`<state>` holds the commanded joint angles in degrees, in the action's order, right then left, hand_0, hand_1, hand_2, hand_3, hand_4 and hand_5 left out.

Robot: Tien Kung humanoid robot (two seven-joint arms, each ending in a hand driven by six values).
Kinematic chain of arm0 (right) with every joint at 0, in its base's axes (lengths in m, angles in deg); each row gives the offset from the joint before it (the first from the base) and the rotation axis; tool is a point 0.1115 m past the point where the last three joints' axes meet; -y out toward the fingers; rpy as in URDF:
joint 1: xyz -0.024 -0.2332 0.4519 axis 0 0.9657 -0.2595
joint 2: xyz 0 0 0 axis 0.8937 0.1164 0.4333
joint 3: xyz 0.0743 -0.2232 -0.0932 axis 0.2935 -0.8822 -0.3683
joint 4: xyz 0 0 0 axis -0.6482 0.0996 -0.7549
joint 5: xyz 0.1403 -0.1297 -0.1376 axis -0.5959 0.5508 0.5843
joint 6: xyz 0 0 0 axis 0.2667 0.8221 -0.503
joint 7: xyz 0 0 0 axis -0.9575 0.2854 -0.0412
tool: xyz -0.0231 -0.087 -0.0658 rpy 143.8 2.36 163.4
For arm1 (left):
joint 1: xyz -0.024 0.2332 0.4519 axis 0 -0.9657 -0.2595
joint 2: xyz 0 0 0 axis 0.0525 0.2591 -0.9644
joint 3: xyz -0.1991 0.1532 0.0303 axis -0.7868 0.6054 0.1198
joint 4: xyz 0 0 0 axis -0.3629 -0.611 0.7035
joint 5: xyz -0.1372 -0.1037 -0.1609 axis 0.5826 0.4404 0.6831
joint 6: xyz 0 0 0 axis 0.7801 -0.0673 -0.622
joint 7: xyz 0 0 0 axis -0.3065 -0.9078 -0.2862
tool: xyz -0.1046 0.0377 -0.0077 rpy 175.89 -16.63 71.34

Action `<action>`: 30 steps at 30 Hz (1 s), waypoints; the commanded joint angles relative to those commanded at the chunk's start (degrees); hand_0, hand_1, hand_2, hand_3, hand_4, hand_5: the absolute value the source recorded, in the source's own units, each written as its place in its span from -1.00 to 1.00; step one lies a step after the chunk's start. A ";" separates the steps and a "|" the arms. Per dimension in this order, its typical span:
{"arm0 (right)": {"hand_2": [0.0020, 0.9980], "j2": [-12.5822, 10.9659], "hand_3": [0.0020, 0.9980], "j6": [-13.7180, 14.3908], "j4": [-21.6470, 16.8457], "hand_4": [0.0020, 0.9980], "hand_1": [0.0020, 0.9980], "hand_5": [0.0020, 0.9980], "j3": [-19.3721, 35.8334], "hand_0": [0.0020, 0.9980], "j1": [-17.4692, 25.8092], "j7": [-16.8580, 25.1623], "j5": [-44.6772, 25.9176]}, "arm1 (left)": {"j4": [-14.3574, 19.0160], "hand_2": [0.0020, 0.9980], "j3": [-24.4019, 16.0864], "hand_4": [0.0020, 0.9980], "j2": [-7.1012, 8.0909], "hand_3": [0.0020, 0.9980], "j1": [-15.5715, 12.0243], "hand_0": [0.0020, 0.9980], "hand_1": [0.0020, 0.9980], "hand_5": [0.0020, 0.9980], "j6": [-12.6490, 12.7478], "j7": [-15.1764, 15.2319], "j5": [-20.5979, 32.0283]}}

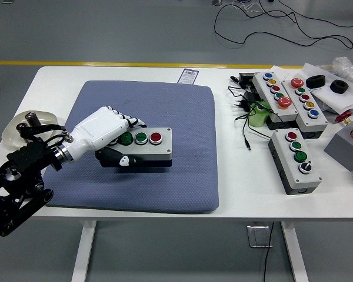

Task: Pick up the button,place it on the desk,press the button,press the button

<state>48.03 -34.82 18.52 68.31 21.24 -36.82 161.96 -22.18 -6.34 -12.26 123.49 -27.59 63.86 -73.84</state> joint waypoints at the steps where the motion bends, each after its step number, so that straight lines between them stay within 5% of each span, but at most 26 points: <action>1: 0.37 0.00 0.18 -0.01 0.00 -0.16 0.33 -0.48 -0.01 0.32 0.01 -0.02 0.07 | -0.47 -1.00 0.41 0.79 0.01 -0.82 0.21 -0.95 -1.00 -0.38 0.20 0.11 0.03; 12: 0.37 -0.02 0.18 -0.04 0.00 -0.16 0.33 -0.48 -0.30 0.32 0.11 -0.07 0.01 | -1.67 -1.00 1.74 0.78 0.35 -0.80 0.28 -0.95 -1.00 -0.38 -0.56 -1.13 -1.72; 13: 0.37 -0.04 0.18 -0.04 0.00 -0.15 0.33 -0.48 -0.34 0.32 0.12 -0.04 -0.03 | -1.59 -0.99 1.64 0.79 0.41 -0.56 0.25 -0.93 -1.00 -0.26 -0.93 -1.76 -2.95; 18: 0.37 -0.04 0.18 -0.05 0.00 -0.15 0.33 -0.48 -0.33 0.32 0.04 -0.04 0.05 | -0.82 -0.99 1.20 0.79 0.94 -0.56 0.18 -0.93 -1.00 -0.26 -3.27 -3.35 -8.01; 19: 0.37 -0.03 0.18 -0.03 0.00 -0.15 0.33 -0.48 -0.34 0.32 0.00 -0.04 -0.02 | -0.52 -0.24 1.00 0.79 1.14 0.27 0.06 -0.78 -0.49 0.02 -3.42 -3.85 -8.86; 25: 0.37 -0.08 0.18 -0.03 0.00 -0.16 0.33 -0.48 -0.29 0.32 -0.15 -0.04 0.01 | 1.61 -0.24 0.03 0.79 2.15 0.27 -0.48 -0.78 -0.49 0.02 -5.71 -6.23 -8.97; 26: 0.37 -0.09 0.18 -0.04 0.00 -0.16 0.34 -0.48 -0.31 0.32 -0.16 -0.04 0.02 | 1.88 0.58 -0.12 0.85 2.25 0.70 -0.59 -0.02 0.28 0.16 -6.16 -6.41 -8.97; 30: 0.37 -0.12 0.18 -0.05 0.00 -0.16 0.34 -0.48 -0.43 0.32 -0.21 -0.06 0.08 | 2.67 0.58 -0.53 0.85 2.65 0.70 -0.94 -0.02 0.28 0.16 -8.91 -6.75 -8.97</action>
<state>47.91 -34.87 18.52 67.88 21.03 -36.88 162.04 -19.52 -6.86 -9.61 122.55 -36.50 57.11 -82.81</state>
